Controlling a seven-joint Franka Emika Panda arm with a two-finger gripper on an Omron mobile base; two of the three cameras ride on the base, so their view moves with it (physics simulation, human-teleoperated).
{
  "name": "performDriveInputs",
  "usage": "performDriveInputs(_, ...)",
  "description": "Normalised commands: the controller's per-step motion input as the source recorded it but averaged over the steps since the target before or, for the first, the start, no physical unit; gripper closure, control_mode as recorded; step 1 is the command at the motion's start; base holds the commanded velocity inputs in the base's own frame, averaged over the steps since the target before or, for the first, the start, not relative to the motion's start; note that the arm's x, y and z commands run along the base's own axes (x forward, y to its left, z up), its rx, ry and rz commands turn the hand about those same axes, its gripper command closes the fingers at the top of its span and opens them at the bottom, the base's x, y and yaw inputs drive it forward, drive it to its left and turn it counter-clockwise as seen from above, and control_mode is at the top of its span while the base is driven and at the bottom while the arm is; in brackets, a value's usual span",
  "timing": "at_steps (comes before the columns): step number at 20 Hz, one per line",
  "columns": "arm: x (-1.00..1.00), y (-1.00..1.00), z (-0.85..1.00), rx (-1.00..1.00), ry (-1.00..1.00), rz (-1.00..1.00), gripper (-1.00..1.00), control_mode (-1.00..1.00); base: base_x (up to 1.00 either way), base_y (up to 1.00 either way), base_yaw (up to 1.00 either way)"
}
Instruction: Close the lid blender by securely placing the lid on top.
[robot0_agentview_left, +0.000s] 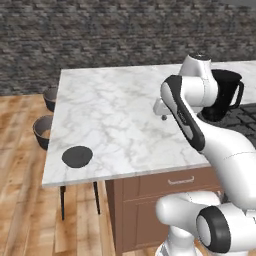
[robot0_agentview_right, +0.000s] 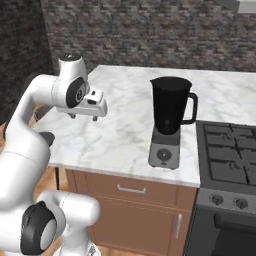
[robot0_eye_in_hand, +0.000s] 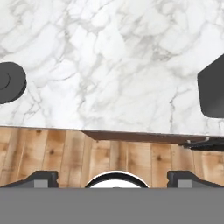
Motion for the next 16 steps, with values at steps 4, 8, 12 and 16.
performDriveInputs(4, 0.0, 0.0, 0.0, 0.0, 0.0, 0.0, -1.0, 1.0, 0.59, -0.06, 0.04)
performDriveInputs(8, 0.0, 0.0, 0.0, 0.0, 0.0, 0.0, -1.0, 1.0, 0.41, -0.02, 0.02)
performDriveInputs(12, 0.0, 0.0, 0.0, 0.0, 0.0, 0.0, -1.0, 1.0, 0.3, -0.03, 0.02)
performDriveInputs(16, 0.0, 0.0, 0.0, 0.0, 0.0, 0.0, -1.0, 1.0, 0.19, -0.03, 0.0)
